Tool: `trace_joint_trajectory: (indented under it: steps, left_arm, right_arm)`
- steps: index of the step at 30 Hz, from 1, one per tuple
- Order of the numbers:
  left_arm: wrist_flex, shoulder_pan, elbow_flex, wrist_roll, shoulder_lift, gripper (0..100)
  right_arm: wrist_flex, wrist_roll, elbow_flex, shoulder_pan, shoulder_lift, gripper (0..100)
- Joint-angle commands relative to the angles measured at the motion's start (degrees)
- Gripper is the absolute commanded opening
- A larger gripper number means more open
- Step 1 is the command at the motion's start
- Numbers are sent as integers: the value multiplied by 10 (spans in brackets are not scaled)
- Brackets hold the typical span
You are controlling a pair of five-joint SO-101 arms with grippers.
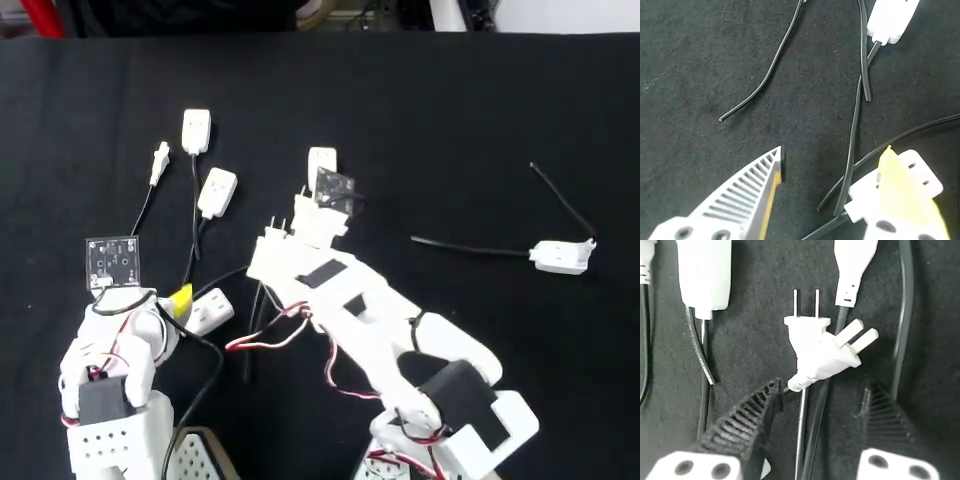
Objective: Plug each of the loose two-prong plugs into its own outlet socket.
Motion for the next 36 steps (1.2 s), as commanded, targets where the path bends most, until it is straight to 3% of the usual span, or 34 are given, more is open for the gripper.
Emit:
trace_joint_trajectory:
  steps: [1, 6, 15, 23, 36]
  left_arm:
    - [-15, 0, -6, -4, -2, 300]
    - [-13, 0, -7, -4, -2, 300]
    - [-12, 0, -6, -4, -2, 300]
    - [-12, 0, -7, -4, -2, 300]
    - [-12, 0, -7, -4, -2, 300]
  right_arm:
    - [6, -5, -16, 4, -6, 217]
    - [5, 1, -32, 7, 27, 99]
    - [21, 11, -38, 23, -11, 93]
    - [26, 17, -29, 19, -61, 243]
    - [79, -11, -174, 40, 122, 234]
